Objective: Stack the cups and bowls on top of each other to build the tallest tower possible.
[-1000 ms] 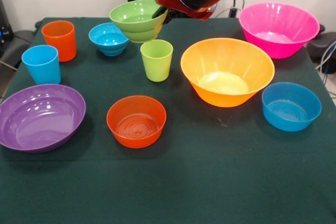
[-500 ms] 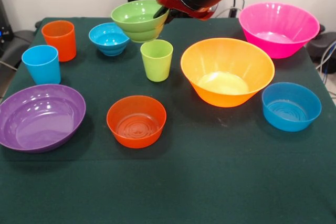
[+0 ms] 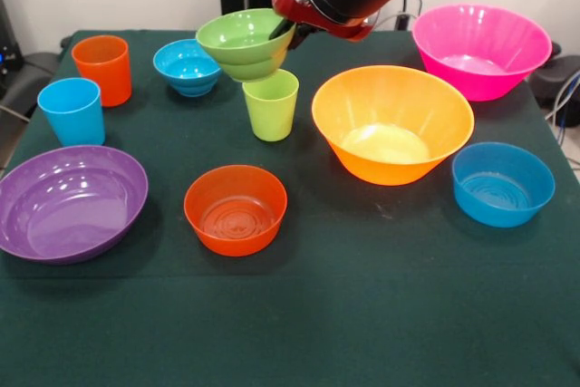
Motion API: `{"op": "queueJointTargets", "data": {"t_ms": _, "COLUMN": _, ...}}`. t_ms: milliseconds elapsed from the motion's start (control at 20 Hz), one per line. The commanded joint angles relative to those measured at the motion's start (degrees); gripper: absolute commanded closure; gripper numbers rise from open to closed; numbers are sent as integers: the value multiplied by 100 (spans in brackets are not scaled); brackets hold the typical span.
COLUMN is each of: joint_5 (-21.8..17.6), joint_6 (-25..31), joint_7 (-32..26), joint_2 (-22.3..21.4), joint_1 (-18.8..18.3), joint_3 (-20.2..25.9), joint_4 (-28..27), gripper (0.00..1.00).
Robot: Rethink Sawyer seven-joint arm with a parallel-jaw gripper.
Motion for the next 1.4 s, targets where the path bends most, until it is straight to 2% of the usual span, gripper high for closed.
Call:
{"op": "queueJointTargets", "data": {"t_ms": 50, "joint_5": 200, "joint_6": -582, "joint_7": 1132, "joint_2": 181, "joint_1": 131, "joint_3": 512, "joint_4": 504, "gripper": 100}}
{"op": "queueJointTargets", "data": {"t_ms": 450, "joint_5": 290, "joint_6": -620, "joint_7": 1206, "joint_2": 193, "joint_1": 205, "joint_3": 445, "joint_4": 572, "gripper": 100}}
{"op": "queueJointTargets", "data": {"t_ms": 750, "joint_5": 273, "joint_6": -439, "joint_7": 1226, "joint_2": 223, "joint_1": 233, "joint_3": 412, "joint_4": 541, "gripper": 100}}
{"op": "queueJointTargets", "data": {"t_ms": 1400, "joint_5": 231, "joint_6": -345, "joint_7": 1174, "joint_2": 255, "joint_1": 171, "joint_3": 456, "joint_4": 673, "gripper": 100}}
